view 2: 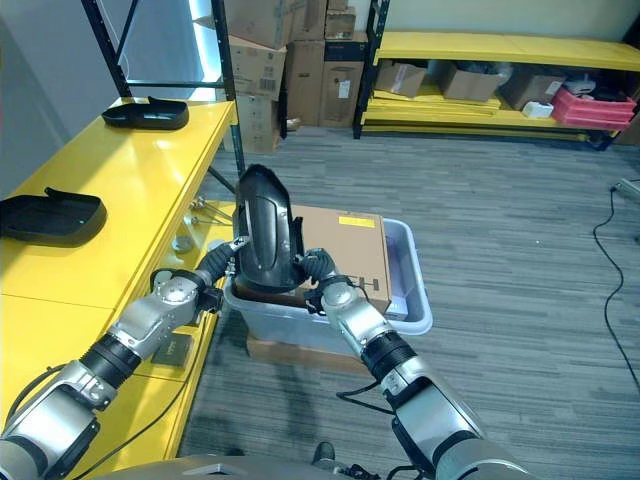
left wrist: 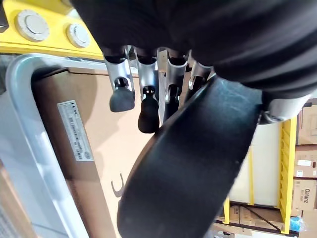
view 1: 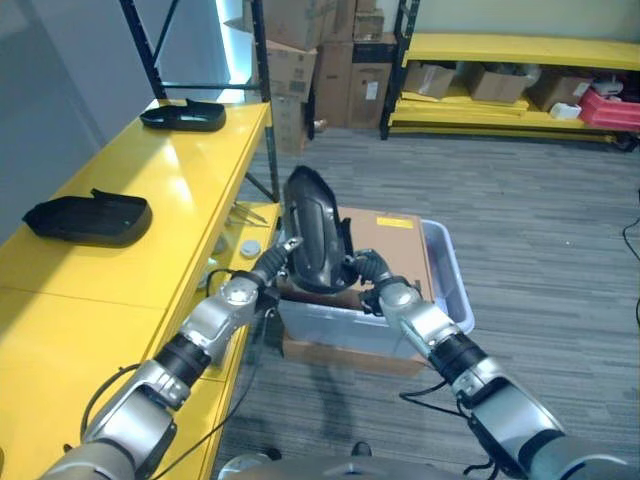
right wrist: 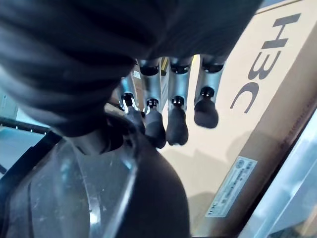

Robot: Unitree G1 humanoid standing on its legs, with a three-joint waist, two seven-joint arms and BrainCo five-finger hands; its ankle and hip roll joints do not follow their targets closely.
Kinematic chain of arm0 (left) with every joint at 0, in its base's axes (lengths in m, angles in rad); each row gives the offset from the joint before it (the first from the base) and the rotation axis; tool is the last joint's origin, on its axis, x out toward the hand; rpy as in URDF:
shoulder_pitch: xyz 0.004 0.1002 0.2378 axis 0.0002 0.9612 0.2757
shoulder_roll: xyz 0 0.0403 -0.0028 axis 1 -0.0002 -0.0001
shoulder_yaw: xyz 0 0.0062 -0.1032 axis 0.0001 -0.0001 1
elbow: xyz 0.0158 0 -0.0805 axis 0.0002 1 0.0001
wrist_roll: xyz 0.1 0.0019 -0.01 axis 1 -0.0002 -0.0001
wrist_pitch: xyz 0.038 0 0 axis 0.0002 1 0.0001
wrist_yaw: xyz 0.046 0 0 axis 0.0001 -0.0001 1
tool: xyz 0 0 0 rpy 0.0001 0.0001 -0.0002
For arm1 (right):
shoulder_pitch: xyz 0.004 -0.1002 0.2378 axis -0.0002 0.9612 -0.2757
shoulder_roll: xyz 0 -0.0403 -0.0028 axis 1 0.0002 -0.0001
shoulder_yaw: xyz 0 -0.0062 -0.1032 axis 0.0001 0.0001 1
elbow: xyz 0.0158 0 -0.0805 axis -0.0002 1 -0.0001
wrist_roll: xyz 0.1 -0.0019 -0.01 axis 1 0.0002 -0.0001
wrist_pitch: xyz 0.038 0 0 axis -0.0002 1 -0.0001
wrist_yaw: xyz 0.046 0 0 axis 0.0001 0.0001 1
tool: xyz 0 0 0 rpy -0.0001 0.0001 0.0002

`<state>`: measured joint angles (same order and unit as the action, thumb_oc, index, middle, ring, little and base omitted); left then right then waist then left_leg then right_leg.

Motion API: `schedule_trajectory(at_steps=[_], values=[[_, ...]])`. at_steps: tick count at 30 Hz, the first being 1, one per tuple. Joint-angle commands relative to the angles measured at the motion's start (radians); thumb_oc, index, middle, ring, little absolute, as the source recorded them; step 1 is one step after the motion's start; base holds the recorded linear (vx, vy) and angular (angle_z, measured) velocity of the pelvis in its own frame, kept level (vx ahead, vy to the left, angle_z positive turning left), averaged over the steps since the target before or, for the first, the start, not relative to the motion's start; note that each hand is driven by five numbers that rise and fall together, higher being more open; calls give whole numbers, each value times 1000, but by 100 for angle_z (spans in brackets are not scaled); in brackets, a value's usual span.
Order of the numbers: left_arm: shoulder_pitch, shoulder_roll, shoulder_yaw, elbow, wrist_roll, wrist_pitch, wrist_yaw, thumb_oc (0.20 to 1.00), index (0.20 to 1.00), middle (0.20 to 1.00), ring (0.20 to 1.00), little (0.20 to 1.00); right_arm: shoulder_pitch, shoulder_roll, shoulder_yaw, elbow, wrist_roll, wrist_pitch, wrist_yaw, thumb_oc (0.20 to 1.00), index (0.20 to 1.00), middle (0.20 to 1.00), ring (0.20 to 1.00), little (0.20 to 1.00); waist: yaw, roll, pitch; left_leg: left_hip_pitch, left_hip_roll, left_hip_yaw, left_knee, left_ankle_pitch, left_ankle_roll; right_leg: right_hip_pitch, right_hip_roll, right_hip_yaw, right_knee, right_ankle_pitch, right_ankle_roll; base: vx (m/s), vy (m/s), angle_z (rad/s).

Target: Move parts from the plastic box to the shelf.

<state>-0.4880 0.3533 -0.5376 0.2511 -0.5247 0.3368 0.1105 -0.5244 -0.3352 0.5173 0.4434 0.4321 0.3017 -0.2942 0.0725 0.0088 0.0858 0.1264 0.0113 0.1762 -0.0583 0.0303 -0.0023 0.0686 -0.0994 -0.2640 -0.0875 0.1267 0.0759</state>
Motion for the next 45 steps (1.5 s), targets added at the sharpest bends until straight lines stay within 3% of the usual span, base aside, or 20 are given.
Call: schedule_trajectory(at_steps=[1, 4, 12, 16, 24, 26, 28, 30, 33, 36, 39, 43, 45], values=[[-197, -128, -56, -98, -121, -163, -15, 200, 200, 200, 200, 200, -116, 70, -9, 24, 135, -67, -35, 1000, 1000, 1000, 1000, 1000, 37, 11, -48, -19, 64, -70, -28, 2, -60, 53, -105, -38, 15, -42, 133, 0, 0, 0], [-191, -135, -35, -113, -117, -167, -2, 200, 200, 200, 200, 200, -107, 89, -43, 53, 172, -128, -41, 1000, 1000, 1000, 1000, 1000, 42, 12, -51, -21, 65, -71, -28, 3, -59, 53, -105, -43, 15, -43, 131, 0, 0, 0], [-167, -107, 0, -105, -95, -192, 24, 200, 200, 200, 200, 200, -49, 69, -113, 4, 214, -196, 11, 1000, 1000, 1000, 1000, 1000, 29, 10, -56, -24, 67, -63, -27, 2, -57, 48, -105, -36, 14, -46, 131, 0, 0, 0], [-134, -87, 38, -117, -79, -209, 55, 200, 200, 200, 200, 200, 3, 58, -140, -93, 226, -160, 74, 1000, 1000, 1000, 1000, 1000, 17, 7, -56, -25, 65, -57, -26, 2, -54, 44, -106, -28, 14, -48, 133, -5, 15, -5], [55, 12, 209, -221, -38, -308, 54, 200, 200, 200, 200, 200, 325, 8, -154, -238, 187, -9, 376, 1000, 1000, 1000, 1000, 1000, 13, -1, -51, -47, 30, -72, -29, 0, -32, 19, -121, -15, 29, -47, 147, -2, 14, -4], [104, 33, 249, -246, -33, -327, 38, 200, 200, 200, 200, 200, 400, 0, -162, -230, 166, 0, 437, 1000, 1000, 1000, 1000, 1000, 14, 0, -48, -54, 20, -80, -29, 0, -23, 11, -124, -12, 43, -52, 149, -15, -2, -7], [180, 83, 328, -271, -65, -361, -7, 200, 200, 200, 200, 200, 532, -9, -191, -154, 75, -3, 515, 1000, 1000, 1000, 1000, 1000, 2, 4, -38, -74, 4, -113, -29, 2, -6, -22, -112, 15, 106, -85, 145, -44, -40, 2], [229, 120, 366, -276, -109, -387, -78, 200, 200, 200, 200, 200, 629, -26, -208, -30, 64, -57, 516, 1000, 1000, 1000, 1000, 1000, -28, 6, -25, -90, -13, -181, -29, 6, 2, -44, -44, 87, 142, -127, 111, -32, -79, 25], [251, 135, 383, -278, -112, -409, -108, 200, 200, 200, 200, 200, 680, -33, -217, 59, 47, -102, 514, 1000, 1000, 1000, 1000, 1000, -40, 3, -29, -108, -25, -229, -29, 15, 0, -51, -1, 128, 146, -138, 92, -19, -93, 153], [266, 155, 417, -287, -138, -437, -86, 200, 200, 200, 200, 200, 671, -28, -195, 194, 22, -144, 525, 1000, 1000, 1000, 1000, 1000, -14, -3, -23, -128, -26, -282, -29, 33, -15, -46, 46, 134, 136, -147, 64, -64, -152, 110], [276, 163, 463, -308, -152, -467, -68, 200, 200, 200, 200, 200, 652, -25, -164, 228, -46, -139, 514, 1000, 1000, 1000, 1000, 1000, 12, -6, -19, -145, -19, -298, -29, 46, -29, -41, 67, 120, 121, -150, 53, -71, -113, 55], [308, 163, 545, -409, -154, -482, -48, 200, 200, 200, 200, 200, 609, -16, -122, 344, -92, -157, 486, 1000, 1000, 1000, 1000, 1000, 84, -10, 0, -187, -10, -306, -29, 78, -56, -14, 88, 76, 70, -136, 43, -85, -154, 39], [327, 159, 582, -457, -154, -481, -56, 200, 200, 200, 200, 200, 599, -5, -122, 379, -103, -156, 468, 1000, 1000, 1000, 1000, 1000, 110, -10, 8, -213, -15, -278, -29, 91, -63, 5, 89, 36, 42, -126, 45, -35, -85, 77]])
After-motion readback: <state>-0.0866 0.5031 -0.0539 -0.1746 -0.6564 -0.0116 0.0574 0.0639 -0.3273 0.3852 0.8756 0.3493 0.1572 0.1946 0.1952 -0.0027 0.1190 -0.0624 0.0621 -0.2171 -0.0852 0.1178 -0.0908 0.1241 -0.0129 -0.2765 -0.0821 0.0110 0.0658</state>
